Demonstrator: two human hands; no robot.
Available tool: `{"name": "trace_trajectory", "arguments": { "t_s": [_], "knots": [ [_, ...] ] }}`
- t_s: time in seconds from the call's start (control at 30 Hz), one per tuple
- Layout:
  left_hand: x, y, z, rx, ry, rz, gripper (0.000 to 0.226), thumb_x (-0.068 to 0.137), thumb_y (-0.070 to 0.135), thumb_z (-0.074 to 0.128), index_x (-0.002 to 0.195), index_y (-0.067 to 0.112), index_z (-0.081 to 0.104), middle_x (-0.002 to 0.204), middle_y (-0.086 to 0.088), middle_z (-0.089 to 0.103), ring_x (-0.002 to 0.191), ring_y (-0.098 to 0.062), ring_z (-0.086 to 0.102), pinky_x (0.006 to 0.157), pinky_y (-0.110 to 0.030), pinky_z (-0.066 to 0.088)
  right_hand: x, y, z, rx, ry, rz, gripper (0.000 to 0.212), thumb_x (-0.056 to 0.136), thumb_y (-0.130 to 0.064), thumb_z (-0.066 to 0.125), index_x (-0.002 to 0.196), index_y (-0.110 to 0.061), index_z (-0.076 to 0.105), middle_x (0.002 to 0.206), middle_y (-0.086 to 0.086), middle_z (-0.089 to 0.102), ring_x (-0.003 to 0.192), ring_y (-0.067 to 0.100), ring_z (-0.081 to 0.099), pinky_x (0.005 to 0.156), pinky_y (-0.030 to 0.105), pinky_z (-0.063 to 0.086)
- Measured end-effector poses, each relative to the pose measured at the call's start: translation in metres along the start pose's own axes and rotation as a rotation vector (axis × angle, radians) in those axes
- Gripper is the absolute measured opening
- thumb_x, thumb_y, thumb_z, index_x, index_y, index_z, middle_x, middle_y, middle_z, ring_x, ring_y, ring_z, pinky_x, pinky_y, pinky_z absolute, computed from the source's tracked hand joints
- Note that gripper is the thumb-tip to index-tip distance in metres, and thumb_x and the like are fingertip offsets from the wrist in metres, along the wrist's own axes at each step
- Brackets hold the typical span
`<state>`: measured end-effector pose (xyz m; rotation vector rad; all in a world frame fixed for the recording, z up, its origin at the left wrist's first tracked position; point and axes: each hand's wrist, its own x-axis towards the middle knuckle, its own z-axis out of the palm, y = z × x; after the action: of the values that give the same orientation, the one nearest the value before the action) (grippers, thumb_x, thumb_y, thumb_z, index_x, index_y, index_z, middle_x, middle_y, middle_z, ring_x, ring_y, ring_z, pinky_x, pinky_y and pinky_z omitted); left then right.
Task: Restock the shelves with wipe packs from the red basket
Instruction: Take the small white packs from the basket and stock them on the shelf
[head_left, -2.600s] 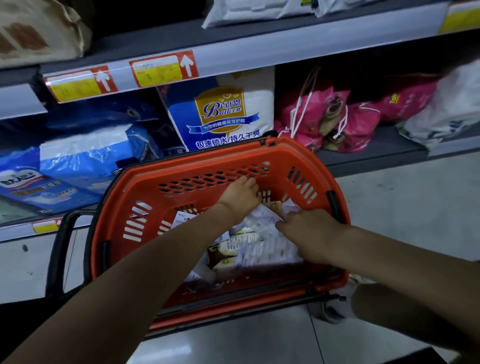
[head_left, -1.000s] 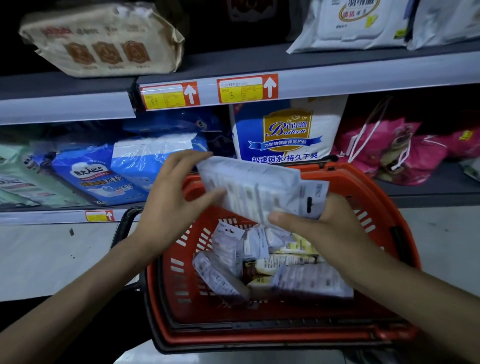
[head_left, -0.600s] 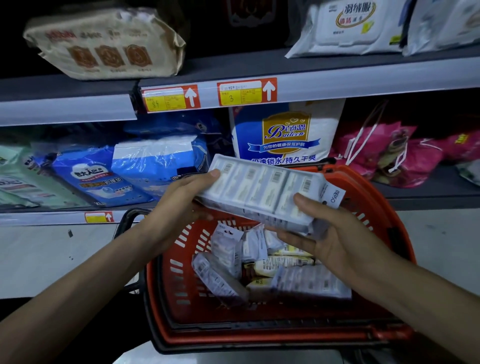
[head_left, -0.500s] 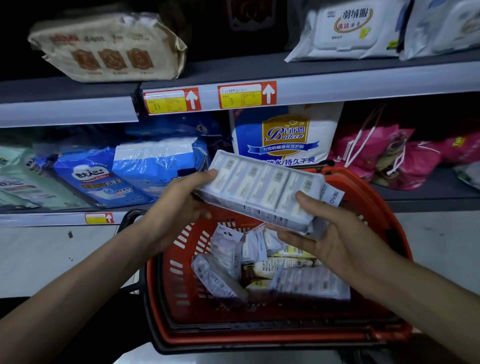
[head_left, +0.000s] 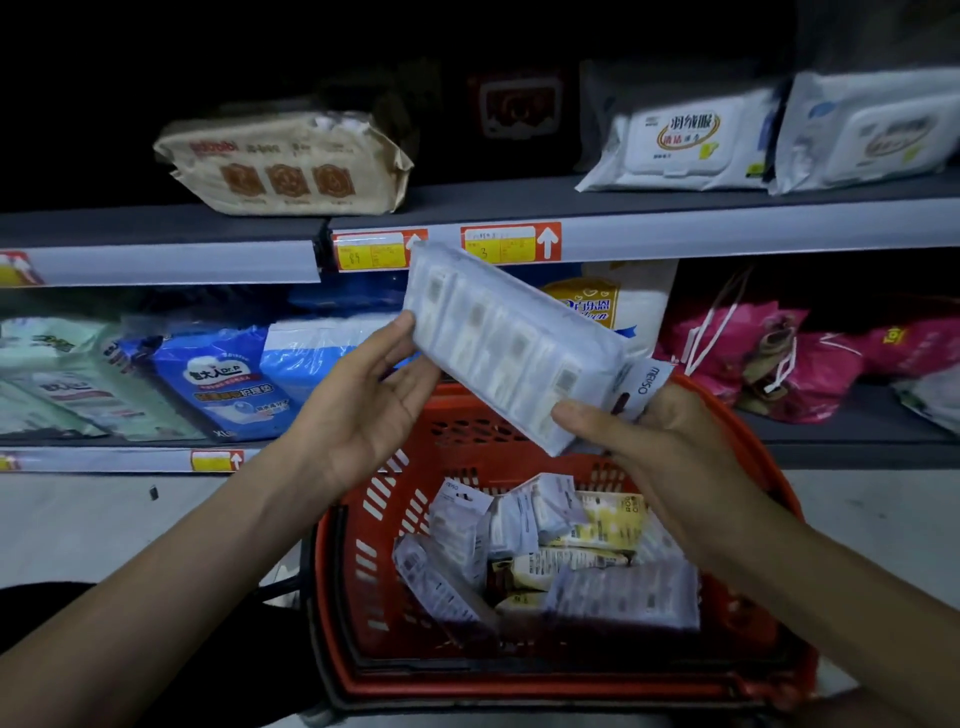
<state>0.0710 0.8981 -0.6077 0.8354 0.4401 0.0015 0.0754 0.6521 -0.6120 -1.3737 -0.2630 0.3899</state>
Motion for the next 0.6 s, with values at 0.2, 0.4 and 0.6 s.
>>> {"name": "trace_trajectory", "arguments": {
  "t_s": [0.2, 0.4, 0.6],
  "knots": [
    [-0.017, -0.001, 0.007, 0.128, -0.218, 0.069, 0.016, 0.093, 0.02, 0.043, 0.097, 0.009, 0.054, 0.094, -0.008, 0.064, 0.1, -0.023, 0.068, 0.084, -0.04, 0.061, -0.003, 0.0, 0.002, -0.613, 0.021, -0.531, 0.063, 0.082, -0.004, 0.084, 0.139, -0.017, 0.062, 0.136, -0.007, 0.066, 0.127, 0.006, 0.061, 0.103, 0.029, 0.053],
    [-0.039, 0.004, 0.008, 0.172, -0.308, 0.129, 0.049, 0.082, 0.017, 0.047, 0.13, 0.01, 0.055, 0.128, -0.018, 0.062, 0.122, -0.038, 0.062, 0.091, -0.055, 0.06, 0.002, -0.013, -0.017, -1.206, 0.031, -0.935, 0.074, 0.072, 0.022, 0.069, 0.138, -0.011, 0.064, 0.143, 0.009, 0.061, 0.135, 0.029, 0.055, 0.106, 0.047, 0.048],
    [-0.061, 0.006, 0.009, 0.122, -0.332, 0.139, 0.039, 0.078, 0.015, 0.062, 0.118, 0.014, 0.063, 0.118, -0.012, 0.068, 0.111, -0.034, 0.068, 0.087, -0.049, 0.062, 0.0, -0.025, -0.024, -1.433, 0.068, -1.114, 0.069, 0.071, 0.02, 0.076, 0.134, -0.007, 0.066, 0.133, 0.02, 0.065, 0.127, 0.038, 0.059, 0.095, 0.05, 0.049]
  ]
}}
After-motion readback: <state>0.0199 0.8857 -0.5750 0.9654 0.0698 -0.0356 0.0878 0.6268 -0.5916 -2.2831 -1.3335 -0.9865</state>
